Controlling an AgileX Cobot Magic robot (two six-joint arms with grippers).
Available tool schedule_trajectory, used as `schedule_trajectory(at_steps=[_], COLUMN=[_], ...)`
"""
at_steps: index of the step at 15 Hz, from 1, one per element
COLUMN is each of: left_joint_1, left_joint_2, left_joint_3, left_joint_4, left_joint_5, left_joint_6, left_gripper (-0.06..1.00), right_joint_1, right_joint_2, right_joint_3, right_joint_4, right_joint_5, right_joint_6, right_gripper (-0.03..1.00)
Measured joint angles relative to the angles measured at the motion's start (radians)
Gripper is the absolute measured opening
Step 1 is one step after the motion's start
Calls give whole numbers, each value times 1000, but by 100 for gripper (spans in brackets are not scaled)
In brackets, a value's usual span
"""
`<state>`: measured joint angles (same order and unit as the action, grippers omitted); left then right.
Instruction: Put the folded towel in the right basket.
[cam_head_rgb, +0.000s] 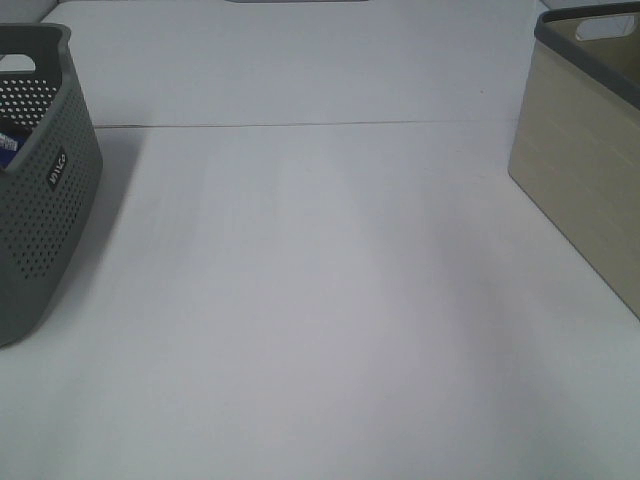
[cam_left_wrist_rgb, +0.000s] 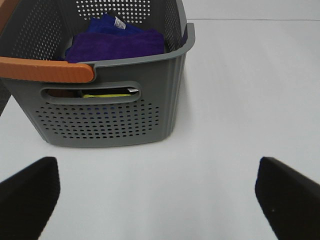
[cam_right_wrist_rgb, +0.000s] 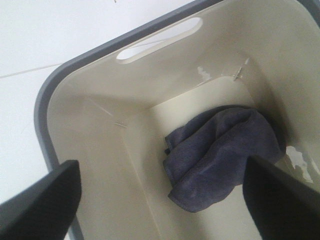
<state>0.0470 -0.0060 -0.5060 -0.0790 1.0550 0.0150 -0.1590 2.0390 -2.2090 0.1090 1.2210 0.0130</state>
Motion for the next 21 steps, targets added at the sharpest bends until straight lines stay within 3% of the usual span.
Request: schedule_trajectory(at_steps=[4, 6, 8, 10, 13, 14, 18, 21], left_joint_1=[0, 0, 0, 0, 0, 0, 0, 0], left_joint_2=[0, 0, 0, 0, 0, 0, 0, 0], left_joint_3=[0, 0, 0, 0, 0, 0, 0, 0], left_joint_4=[0, 0, 0, 0, 0, 0, 0, 0], left_joint_5=[0, 0, 0, 0, 0, 0, 0, 0], left_joint_6=[0, 0, 0, 0, 0, 0, 0, 0], left_gripper=[99, 99, 99, 99, 99, 99, 99, 99], right_joint_1=[67, 64, 64, 64, 64, 64, 64, 64], right_joint_2=[-28, -124, -276, -460, -911, -1028, -1440, -1660], right_joint_3=[4, 94, 264, 528, 1035, 1142, 1448, 1555], right_joint_4=[-10, 3, 3, 3, 2, 2, -13, -20], right_joint_5=[-2, -3, -4, -8, -147, -155, -158, -141], right_joint_6=[-24, -43, -68, -100, -103, -103, -101, -92], right_gripper=[85, 85, 85, 85, 85, 85, 85, 85])
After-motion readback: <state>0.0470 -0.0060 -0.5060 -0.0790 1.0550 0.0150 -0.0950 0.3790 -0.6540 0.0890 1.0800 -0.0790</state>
